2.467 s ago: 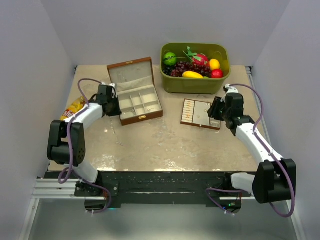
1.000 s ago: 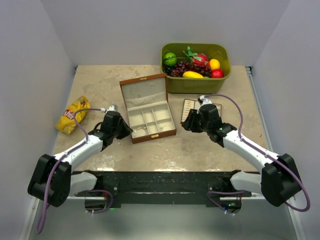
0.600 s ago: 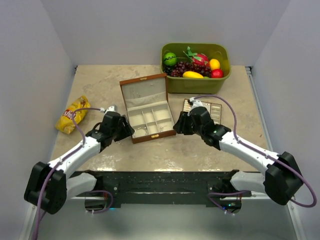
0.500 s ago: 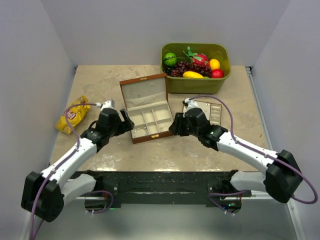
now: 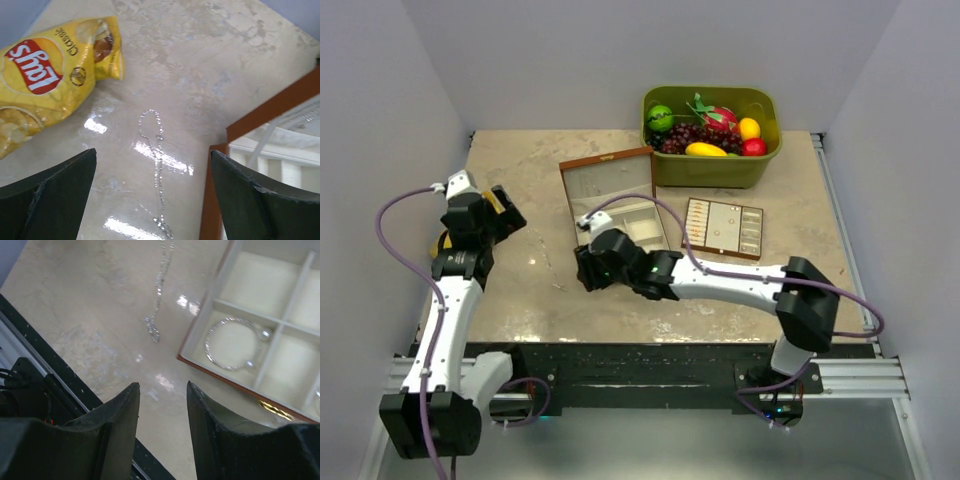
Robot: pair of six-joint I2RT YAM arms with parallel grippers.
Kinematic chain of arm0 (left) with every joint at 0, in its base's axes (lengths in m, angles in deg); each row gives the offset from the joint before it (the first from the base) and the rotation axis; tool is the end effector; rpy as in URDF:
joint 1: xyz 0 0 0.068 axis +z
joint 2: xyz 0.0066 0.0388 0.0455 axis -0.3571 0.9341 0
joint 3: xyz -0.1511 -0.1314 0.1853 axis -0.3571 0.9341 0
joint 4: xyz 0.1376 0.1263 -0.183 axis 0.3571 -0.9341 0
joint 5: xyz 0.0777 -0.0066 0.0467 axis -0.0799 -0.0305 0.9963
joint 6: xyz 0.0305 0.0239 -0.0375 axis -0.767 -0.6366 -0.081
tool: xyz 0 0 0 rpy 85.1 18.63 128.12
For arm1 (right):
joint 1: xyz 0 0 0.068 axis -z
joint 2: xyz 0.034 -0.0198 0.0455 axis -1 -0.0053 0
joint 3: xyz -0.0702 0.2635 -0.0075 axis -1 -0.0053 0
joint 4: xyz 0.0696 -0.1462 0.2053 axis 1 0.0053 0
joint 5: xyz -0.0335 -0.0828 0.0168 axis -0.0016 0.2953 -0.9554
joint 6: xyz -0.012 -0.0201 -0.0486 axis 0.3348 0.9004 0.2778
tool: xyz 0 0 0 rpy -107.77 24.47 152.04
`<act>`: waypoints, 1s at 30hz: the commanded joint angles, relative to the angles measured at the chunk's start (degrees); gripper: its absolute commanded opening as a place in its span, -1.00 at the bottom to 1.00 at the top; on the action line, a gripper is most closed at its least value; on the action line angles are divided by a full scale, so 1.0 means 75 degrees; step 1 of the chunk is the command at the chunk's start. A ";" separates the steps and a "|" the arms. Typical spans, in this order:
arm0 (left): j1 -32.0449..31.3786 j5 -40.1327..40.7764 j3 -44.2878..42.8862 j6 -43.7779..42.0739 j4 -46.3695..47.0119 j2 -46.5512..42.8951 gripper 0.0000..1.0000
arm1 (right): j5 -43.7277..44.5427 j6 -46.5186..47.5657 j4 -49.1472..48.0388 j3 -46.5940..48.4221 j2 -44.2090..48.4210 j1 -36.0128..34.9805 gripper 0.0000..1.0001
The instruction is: Organize the mixed jewelry
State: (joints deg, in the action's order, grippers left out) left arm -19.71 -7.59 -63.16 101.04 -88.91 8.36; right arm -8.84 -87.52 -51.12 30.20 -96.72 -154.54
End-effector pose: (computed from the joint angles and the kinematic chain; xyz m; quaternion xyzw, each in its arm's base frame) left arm 0.2053 0.0113 0.3074 -0.2650 0.8180 -0.0361 0.5093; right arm 0.1685 0.3427 0.2651 -0.2244 0.8449 0.2920 0.3879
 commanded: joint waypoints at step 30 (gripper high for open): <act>0.1561 -0.1283 0.0293 -0.0462 0.0647 0.0771 0.99 | 0.0736 0.1789 0.0844 0.4076 -0.4629 -0.0496 -0.15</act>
State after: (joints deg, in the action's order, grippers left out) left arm -8.54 -16.55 -60.80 97.76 -86.58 14.33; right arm -5.19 -75.22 -45.89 58.02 -130.38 -158.80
